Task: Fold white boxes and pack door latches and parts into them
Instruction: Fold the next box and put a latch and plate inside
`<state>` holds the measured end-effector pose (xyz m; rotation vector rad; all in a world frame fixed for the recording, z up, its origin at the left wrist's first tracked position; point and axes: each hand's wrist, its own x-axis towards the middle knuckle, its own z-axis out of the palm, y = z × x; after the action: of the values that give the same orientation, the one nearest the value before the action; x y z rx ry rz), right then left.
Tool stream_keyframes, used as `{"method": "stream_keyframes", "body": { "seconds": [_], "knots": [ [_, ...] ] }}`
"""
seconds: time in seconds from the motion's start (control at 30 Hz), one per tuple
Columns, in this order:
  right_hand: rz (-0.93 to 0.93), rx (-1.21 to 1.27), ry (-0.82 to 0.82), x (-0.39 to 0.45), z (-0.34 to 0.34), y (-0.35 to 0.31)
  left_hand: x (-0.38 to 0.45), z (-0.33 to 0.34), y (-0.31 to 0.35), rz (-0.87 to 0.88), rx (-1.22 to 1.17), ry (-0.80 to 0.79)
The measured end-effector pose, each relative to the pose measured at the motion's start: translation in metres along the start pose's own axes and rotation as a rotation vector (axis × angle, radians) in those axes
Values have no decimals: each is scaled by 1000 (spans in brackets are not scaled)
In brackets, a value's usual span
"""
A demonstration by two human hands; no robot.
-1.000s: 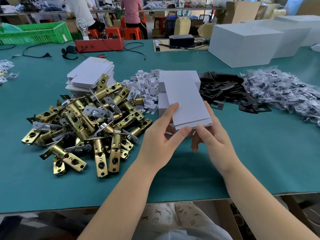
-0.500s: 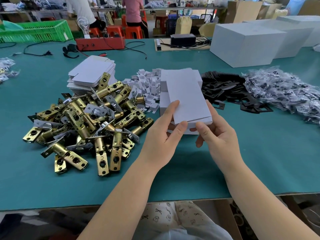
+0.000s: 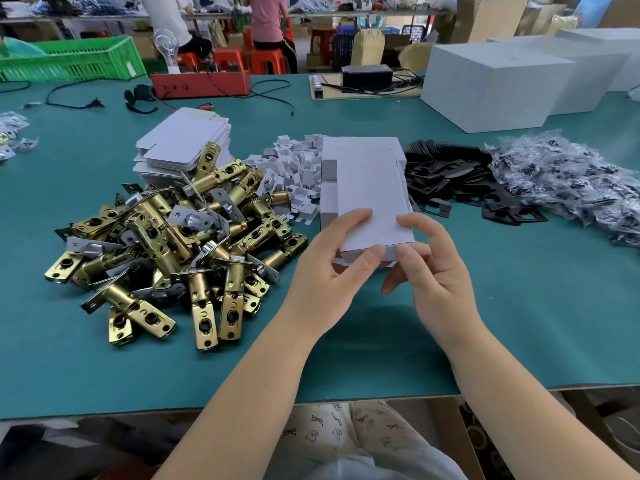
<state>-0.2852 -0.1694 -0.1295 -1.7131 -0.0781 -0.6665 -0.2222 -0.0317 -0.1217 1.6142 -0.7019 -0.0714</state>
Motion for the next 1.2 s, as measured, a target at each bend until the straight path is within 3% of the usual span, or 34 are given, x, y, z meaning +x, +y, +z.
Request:
{"method": "stream_keyframes", "body": {
  "seconds": [0.27, 0.47, 0.63, 0.77, 1.0, 1.1, 1.2],
  "knots": [
    [-54, -73, 48, 0, 1, 0, 0, 1, -2, 97, 186, 55],
    [-141, -142, 113, -2, 3, -2, -2, 2, 0, 123, -13, 20],
    [-126, -163, 163, 2, 0, 4, 1, 1, -4, 99, 19, 79],
    [-141, -248, 74, -2, 2, 4, 2, 0, 1, 95, 48, 103],
    [-340, -297, -119, -5, 5, 5, -2, 0, 8, -17, -248, -121],
    [-351, -361, 67, -2, 4, 5, -1, -5, 8, -62, -217, -6],
    [-206, -254, 137, 0, 1, 3, -1, -6, 13, -114, -254, -23]
  ]
}}
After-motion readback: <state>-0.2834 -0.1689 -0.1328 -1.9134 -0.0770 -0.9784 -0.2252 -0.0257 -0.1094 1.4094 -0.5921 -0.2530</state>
